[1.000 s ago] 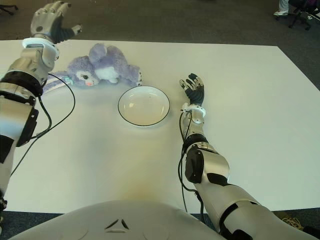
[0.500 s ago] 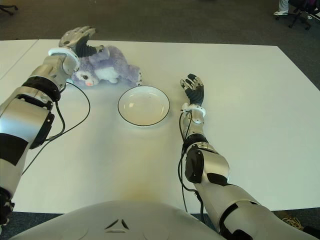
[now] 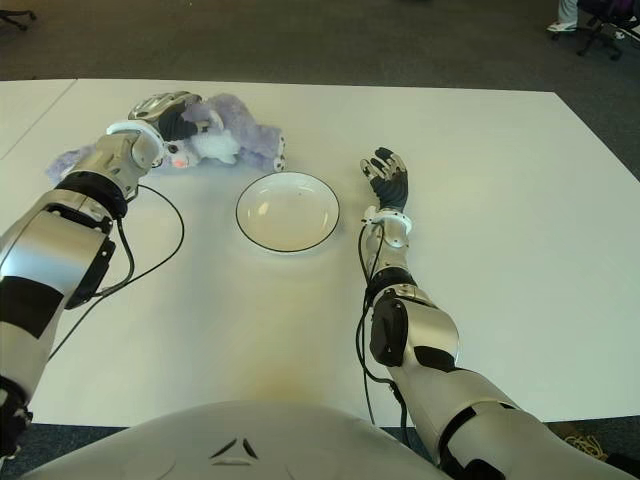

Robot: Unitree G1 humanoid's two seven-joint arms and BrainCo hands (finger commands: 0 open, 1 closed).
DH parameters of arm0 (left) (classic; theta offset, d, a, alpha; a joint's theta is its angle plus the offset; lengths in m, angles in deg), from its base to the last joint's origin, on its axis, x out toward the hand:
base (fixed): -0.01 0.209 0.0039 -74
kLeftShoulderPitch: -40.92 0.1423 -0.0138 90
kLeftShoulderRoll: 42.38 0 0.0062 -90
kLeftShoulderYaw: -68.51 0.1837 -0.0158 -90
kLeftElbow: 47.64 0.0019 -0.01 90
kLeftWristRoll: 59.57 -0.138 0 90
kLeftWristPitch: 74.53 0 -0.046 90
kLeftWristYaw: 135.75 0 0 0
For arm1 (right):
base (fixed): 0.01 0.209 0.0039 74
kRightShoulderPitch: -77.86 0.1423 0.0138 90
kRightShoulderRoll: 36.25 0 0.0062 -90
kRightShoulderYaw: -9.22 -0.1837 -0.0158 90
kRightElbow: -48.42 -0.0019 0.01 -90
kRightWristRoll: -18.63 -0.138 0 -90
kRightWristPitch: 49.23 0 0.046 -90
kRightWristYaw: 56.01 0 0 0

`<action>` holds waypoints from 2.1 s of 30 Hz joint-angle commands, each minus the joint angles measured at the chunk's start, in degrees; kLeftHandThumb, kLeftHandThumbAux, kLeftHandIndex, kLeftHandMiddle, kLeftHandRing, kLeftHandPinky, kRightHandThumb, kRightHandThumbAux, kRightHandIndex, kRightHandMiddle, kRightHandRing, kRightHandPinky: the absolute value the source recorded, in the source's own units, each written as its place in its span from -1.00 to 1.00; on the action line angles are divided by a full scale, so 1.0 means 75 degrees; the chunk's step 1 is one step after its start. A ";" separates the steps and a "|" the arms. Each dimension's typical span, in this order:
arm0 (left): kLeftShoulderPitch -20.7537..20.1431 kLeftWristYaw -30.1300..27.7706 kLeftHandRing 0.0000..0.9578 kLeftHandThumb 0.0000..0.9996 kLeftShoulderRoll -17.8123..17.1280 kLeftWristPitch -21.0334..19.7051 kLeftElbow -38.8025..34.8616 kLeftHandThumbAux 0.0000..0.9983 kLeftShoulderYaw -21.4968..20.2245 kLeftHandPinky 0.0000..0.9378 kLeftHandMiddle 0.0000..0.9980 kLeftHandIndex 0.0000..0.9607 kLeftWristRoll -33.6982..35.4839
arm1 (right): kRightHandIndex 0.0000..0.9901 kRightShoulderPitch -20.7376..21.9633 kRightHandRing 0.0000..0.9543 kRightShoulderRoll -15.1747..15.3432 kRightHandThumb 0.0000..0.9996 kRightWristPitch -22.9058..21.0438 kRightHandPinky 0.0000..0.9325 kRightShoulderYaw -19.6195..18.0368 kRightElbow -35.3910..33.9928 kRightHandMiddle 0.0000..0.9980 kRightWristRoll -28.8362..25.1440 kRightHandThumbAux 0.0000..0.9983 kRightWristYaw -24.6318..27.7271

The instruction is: Put the doll into the plate.

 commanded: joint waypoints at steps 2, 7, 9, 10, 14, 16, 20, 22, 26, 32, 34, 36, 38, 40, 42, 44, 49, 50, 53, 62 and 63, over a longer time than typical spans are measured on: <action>0.0793 -0.0567 -0.90 -0.19 0.0335 -0.0325 0.0218 -0.38 0.0063 -0.87 -1.00 -1.00 0.0049 | -0.51 -0.1752 -0.55 -0.0527 -0.24 -0.0999 -0.53 -0.0267 0.1049 -0.55 -0.0323 0.74 -0.0007; 0.0929 -0.1027 -0.85 -0.31 0.0402 -0.0500 0.0235 -0.37 0.0258 -0.85 -0.99 -1.00 -0.0064 | -0.53 -0.1761 -0.56 -0.0510 -0.29 -0.1014 -0.56 -0.0275 0.1050 -0.56 -0.0320 0.74 0.0021; 0.0969 -0.1128 -0.82 -0.31 0.0416 -0.0540 0.0234 -0.38 0.0292 -0.75 -0.98 -1.00 -0.0072 | -0.53 -0.1764 -0.56 -0.0505 -0.29 -0.1021 -0.57 -0.0276 0.1050 -0.57 -0.0316 0.74 0.0024; 0.0983 -0.1155 -0.79 -0.30 0.0426 -0.0554 0.0232 -0.38 0.0299 -0.64 -0.95 -1.00 -0.0069 | -0.54 -0.1765 -0.57 -0.0498 -0.30 -0.1025 -0.56 -0.0279 0.1050 -0.57 -0.0316 0.74 0.0028; 0.1171 -0.1209 -0.49 -0.19 0.0460 -0.0537 0.0234 -0.35 0.0252 -0.10 -0.83 -1.00 -0.0003 | -0.54 -0.1766 -0.57 -0.0493 -0.30 -0.1021 -0.55 -0.0286 0.1049 -0.57 -0.0320 0.75 0.0036; 0.1219 -0.1287 -0.29 -0.14 0.0466 -0.0500 0.0230 -0.33 0.0251 0.16 -0.69 -1.00 0.0009 | -0.55 -0.1768 -0.57 -0.0485 -0.31 -0.1018 -0.55 -0.0289 0.1048 -0.57 -0.0322 0.74 0.0043; 0.1347 -0.1359 -0.10 -0.10 0.0469 -0.0441 0.0228 -0.31 0.0263 0.30 -0.55 -1.00 0.0011 | -0.57 -0.1774 -0.58 -0.0473 -0.35 -0.1011 -0.57 -0.0266 0.1047 -0.58 -0.0293 0.75 0.0026; 0.1383 -0.1388 -0.09 -0.06 0.0478 -0.0430 0.0221 -0.31 0.0231 0.26 -0.55 -1.00 0.0050 | -0.58 -0.1777 -0.59 -0.0464 -0.38 -0.1015 -0.57 -0.0246 0.1048 -0.59 -0.0270 0.75 0.0000; 0.1482 -0.1351 -0.32 0.02 0.0496 -0.0414 0.0204 -0.32 0.0129 -0.08 -0.68 -1.00 0.0160 | -0.58 -0.1782 -0.59 -0.0444 -0.39 -0.1011 -0.56 -0.0213 0.1048 -0.60 -0.0230 0.75 -0.0042; 0.1577 -0.0932 -0.73 0.04 0.0479 -0.0314 0.0180 -0.34 0.0302 -0.69 -0.82 -1.00 0.0023 | -0.55 -0.1777 -0.59 -0.0431 -0.36 -0.1023 -0.57 -0.0223 0.1050 -0.59 -0.0241 0.76 -0.0012; 0.1642 -0.0654 -0.79 0.05 0.0487 -0.0318 0.0184 -0.34 0.0376 -0.69 -0.87 -1.00 -0.0063 | -0.55 -0.1776 -0.59 -0.0435 -0.32 -0.1010 -0.56 -0.0231 0.1049 -0.59 -0.0251 0.74 0.0009; 0.1689 -0.0501 -0.76 0.06 0.0508 -0.0347 0.0195 -0.33 0.0413 -0.64 -0.84 -1.00 -0.0103 | -0.55 -0.1776 -0.58 -0.0433 -0.32 -0.1001 -0.54 -0.0236 0.1048 -0.59 -0.0256 0.74 0.0023; 0.1735 -0.0365 -0.72 0.07 0.0530 -0.0384 0.0213 -0.30 0.0443 -0.60 -0.79 -0.95 -0.0136 | -0.55 -0.1778 -0.57 -0.0432 -0.31 -0.0991 -0.53 -0.0240 0.1048 -0.58 -0.0260 0.73 0.0032; 0.1781 -0.0058 -0.66 0.10 0.0524 -0.0413 0.0217 -0.29 0.0503 -0.53 -0.73 -0.85 -0.0209 | -0.54 -0.1781 -0.57 -0.0434 -0.29 -0.0990 -0.53 -0.0250 0.1048 -0.58 -0.0271 0.74 0.0046; 0.1824 0.0279 -0.37 0.22 0.0518 -0.0446 0.0218 -0.24 0.0562 -0.24 -0.42 -0.52 -0.0284 | -0.53 -0.1786 -0.57 -0.0433 -0.26 -0.0994 -0.55 -0.0267 0.1049 -0.58 -0.0288 0.74 0.0060; 0.1849 0.0493 -0.12 0.30 0.0539 -0.0475 0.0222 -0.21 0.0599 -0.05 -0.19 -0.40 -0.0322 | -0.52 -0.1793 -0.57 -0.0427 -0.26 -0.0993 -0.55 -0.0280 0.1049 -0.58 -0.0300 0.74 0.0071; 0.1903 0.0986 0.21 0.41 0.0640 -0.0635 0.0236 -0.16 0.0631 0.18 0.14 -0.13 -0.0281 | -0.52 -0.1804 -0.56 -0.0429 -0.24 -0.0968 -0.52 -0.0290 0.1047 -0.57 -0.0308 0.74 0.0081; 0.1953 0.1088 0.25 0.43 0.0684 -0.0693 0.0241 0.10 0.0575 0.20 0.19 -0.11 -0.0218 | -0.52 -0.1804 -0.56 -0.0431 -0.24 -0.0967 -0.53 -0.0296 0.1046 -0.56 -0.0316 0.74 0.0093; 0.2068 0.1274 0.37 0.46 0.0760 -0.0777 0.0250 0.37 0.0440 0.31 0.30 -0.09 -0.0085 | -0.52 -0.1807 -0.56 -0.0436 -0.23 -0.0963 -0.53 -0.0308 0.1045 -0.57 -0.0331 0.73 0.0118; 0.2274 0.1637 0.54 0.48 0.0883 -0.0640 0.0224 0.39 0.0130 0.60 0.49 -0.08 0.0226 | -0.52 -0.1810 -0.56 -0.0435 -0.19 -0.0989 -0.53 -0.0319 0.1040 -0.57 -0.0325 0.72 0.0084; 0.2291 0.1666 0.56 0.48 0.0895 -0.0626 0.0220 0.39 0.0117 0.61 0.51 -0.08 0.0234 | -0.51 -0.1810 -0.56 -0.0433 -0.18 -0.0994 -0.54 -0.0318 0.1040 -0.57 -0.0320 0.73 0.0075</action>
